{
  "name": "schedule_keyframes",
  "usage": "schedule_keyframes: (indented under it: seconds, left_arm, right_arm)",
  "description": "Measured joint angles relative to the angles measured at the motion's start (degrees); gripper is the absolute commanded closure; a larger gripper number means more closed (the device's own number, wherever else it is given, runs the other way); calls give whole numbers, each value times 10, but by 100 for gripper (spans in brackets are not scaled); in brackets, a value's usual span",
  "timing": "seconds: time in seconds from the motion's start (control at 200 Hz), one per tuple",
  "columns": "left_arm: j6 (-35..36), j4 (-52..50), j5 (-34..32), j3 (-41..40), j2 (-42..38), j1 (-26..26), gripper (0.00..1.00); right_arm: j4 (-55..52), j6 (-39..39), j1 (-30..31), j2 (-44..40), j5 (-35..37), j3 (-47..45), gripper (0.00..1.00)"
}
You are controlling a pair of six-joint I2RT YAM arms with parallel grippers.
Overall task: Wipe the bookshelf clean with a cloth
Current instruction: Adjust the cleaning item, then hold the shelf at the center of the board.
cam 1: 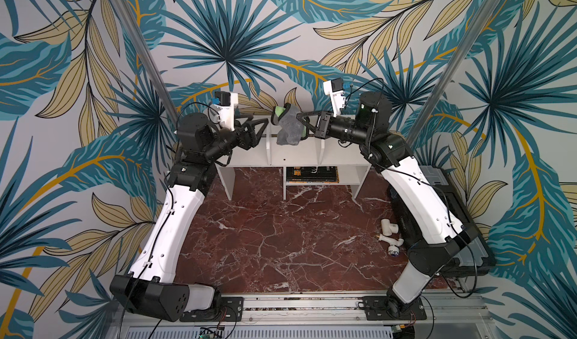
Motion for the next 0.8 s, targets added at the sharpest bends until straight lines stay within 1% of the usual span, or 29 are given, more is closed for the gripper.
schedule_keyframes:
  seconds: [0.095,0.165,0.23,0.311,0.426,0.516,0.576,0.671,0.741,0.801]
  left_arm:
    - [8,-33,-108,0,-6,37,22]
    - [20,-53,-179,0,-11,50,20]
    - [34,-61,-230,-2,-13,55,19]
    - [45,-62,-267,-14,-14,59,18]
    - [59,-53,-304,-54,-13,64,18]
    - [66,-40,-322,-87,-2,66,21]
    - [72,-29,-325,-102,10,67,24]
    - [81,-14,-317,-111,26,68,33]
    - [85,2,-304,-113,33,68,38]
    - [88,18,-292,-120,33,69,42]
  right_arm:
    - [-35,-13,0,53,33,87,100]
    - [-52,-19,0,96,50,148,100]
    - [-59,-19,0,132,59,187,100]
    - [-60,-19,0,163,63,205,100]
    - [-56,-17,0,195,63,205,100]
    - [-50,-18,1,213,61,205,100]
    - [-46,-20,1,217,61,205,100]
    - [-42,-30,1,217,69,207,100]
    - [-42,-44,3,217,96,216,100]
    - [-50,-58,4,219,135,228,100]
